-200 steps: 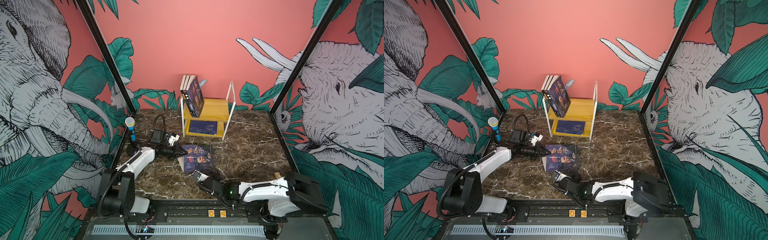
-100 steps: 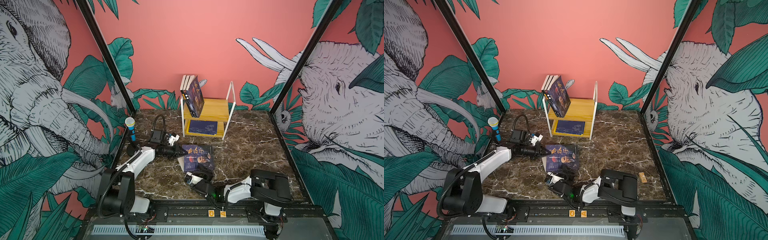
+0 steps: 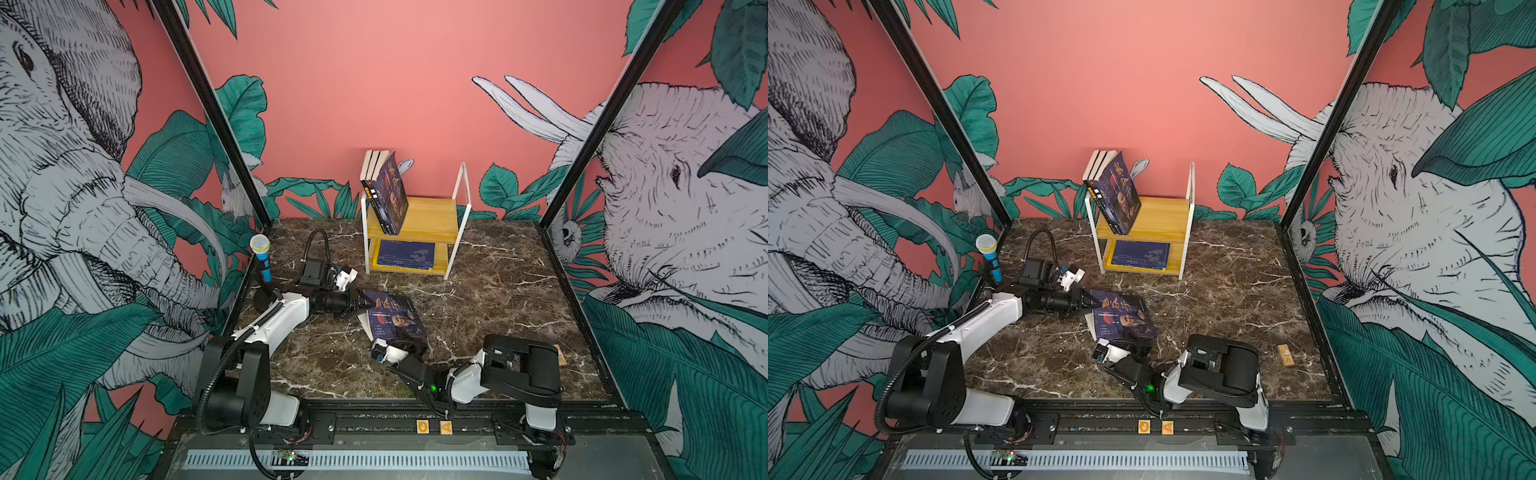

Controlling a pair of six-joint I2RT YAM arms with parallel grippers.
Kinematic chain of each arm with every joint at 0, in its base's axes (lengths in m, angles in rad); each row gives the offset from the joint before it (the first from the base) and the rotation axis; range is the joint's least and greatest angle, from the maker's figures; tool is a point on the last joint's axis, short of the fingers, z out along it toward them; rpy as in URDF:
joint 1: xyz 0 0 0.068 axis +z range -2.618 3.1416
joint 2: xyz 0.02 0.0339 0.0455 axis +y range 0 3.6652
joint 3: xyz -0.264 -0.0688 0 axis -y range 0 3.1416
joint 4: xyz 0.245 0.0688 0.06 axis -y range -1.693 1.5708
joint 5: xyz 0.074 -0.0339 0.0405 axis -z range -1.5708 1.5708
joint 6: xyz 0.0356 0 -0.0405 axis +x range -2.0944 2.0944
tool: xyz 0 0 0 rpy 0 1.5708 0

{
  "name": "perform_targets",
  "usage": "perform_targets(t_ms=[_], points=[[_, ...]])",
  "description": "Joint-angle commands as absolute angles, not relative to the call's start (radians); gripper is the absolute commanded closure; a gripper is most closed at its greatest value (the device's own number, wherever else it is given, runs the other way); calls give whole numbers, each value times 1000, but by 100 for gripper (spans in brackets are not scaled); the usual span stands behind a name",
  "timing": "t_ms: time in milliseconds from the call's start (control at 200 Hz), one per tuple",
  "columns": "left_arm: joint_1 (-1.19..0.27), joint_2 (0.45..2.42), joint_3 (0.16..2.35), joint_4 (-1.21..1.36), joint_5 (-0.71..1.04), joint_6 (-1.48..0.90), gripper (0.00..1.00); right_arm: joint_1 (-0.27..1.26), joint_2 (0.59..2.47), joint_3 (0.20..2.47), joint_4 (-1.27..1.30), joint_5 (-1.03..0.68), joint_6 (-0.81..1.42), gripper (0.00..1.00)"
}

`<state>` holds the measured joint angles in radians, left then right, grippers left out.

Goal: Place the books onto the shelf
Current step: 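Raise the purple book upright with the right gripper while the left withdraws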

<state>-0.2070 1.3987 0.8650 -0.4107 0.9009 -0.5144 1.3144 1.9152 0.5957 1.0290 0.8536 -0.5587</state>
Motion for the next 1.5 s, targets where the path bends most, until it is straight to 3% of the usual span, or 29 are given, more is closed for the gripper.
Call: perform_targets(t_ms=[0,135,310,380,520,920,1130,1495], points=[[-174,1306,892,-451,877,-468,44,1310,1850,566,1081,845,-512,100],[-129,1217,877,-430,861,-434,28,1311,1816,553,1046,845,-505,100],[-19,1080,834,-364,804,-416,17,1308,1705,541,960,833,-440,100],[14,1015,796,-338,738,-370,1,1307,1651,555,903,831,-421,100],[29,951,789,-416,619,-196,1,1291,1513,599,727,782,-352,100],[84,867,700,-369,529,-127,1,1196,1260,850,251,702,-133,100],[90,849,656,-325,535,-102,1,1125,1226,998,172,637,-25,100],[90,828,624,-274,576,-77,1,983,1287,1274,150,783,117,100]])
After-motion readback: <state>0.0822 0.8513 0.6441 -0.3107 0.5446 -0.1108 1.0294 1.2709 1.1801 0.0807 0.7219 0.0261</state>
